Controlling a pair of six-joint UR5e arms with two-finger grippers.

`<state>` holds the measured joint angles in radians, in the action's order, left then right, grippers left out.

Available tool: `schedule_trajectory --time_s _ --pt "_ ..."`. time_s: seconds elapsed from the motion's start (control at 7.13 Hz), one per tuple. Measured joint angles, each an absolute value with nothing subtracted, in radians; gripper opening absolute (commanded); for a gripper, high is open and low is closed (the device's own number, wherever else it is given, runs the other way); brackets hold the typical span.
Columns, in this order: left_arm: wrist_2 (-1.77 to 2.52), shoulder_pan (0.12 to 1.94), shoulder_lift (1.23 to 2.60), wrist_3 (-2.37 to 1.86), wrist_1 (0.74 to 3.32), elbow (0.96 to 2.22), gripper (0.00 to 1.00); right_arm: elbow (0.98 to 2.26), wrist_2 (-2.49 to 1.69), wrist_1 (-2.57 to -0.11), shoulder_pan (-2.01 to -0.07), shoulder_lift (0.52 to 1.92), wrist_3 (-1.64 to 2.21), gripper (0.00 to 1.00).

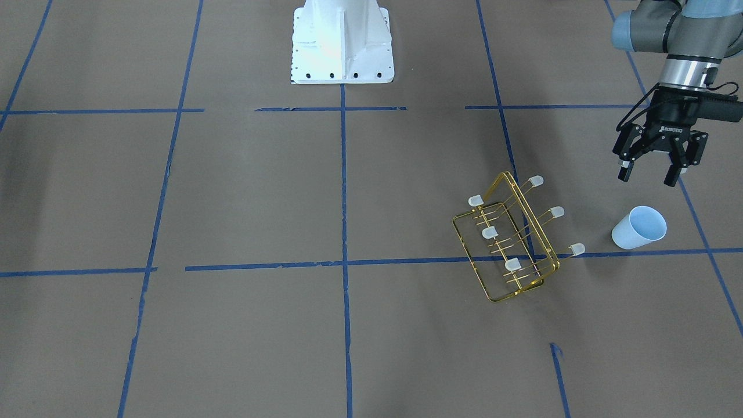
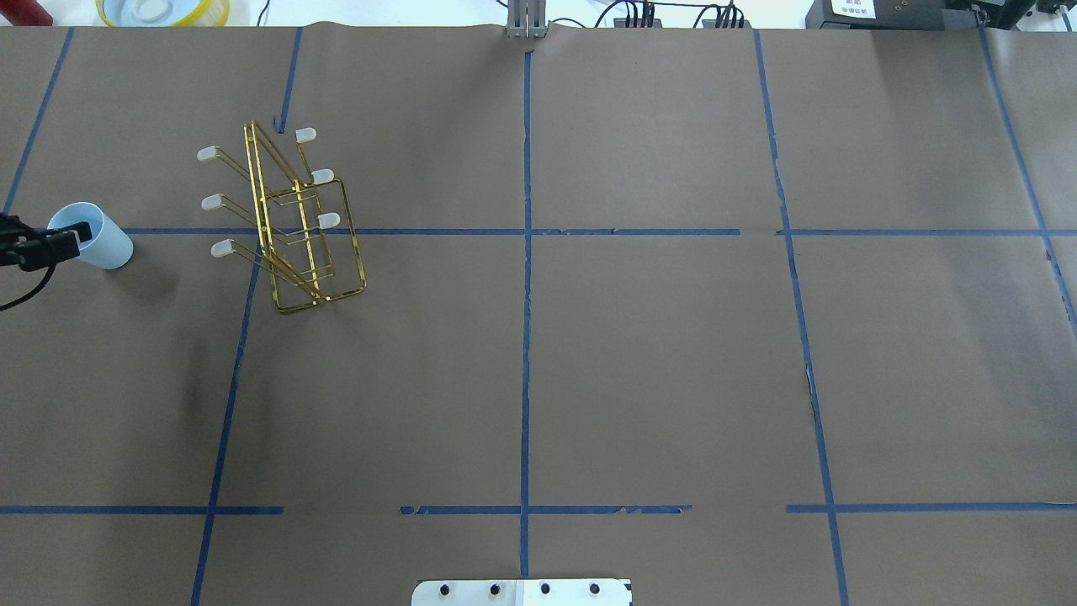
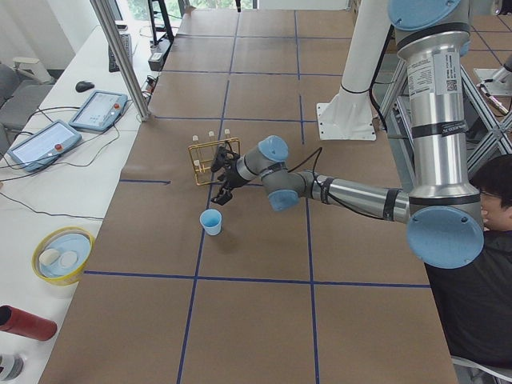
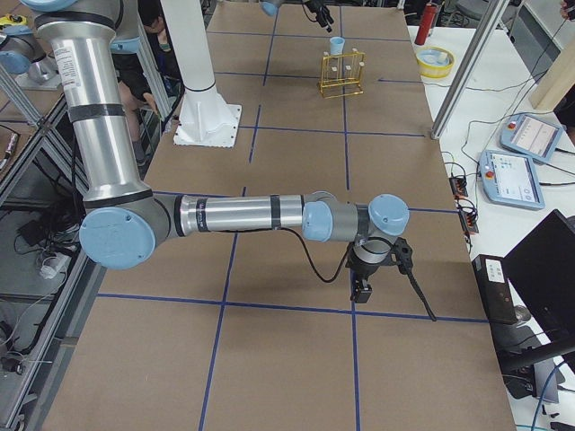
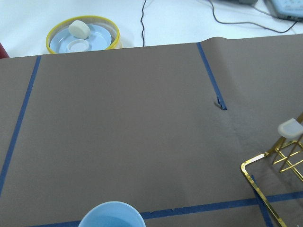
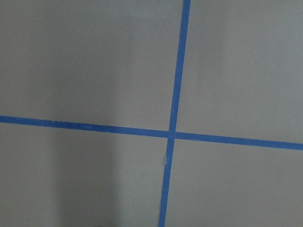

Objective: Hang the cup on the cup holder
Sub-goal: 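Move the left gripper down to the light blue cup, then close the left gripper on the light blue cup's rim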

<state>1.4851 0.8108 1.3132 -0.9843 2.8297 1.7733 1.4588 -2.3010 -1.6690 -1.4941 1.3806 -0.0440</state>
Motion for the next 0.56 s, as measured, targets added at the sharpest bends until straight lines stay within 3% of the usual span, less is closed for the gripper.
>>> schedule_trajectory --time_s 0.56 --pt "1.122 0.711 1.276 -1.013 3.008 1.678 0.99 1.459 -2.301 -1.669 -1.494 1.381 -0.044 1.0"
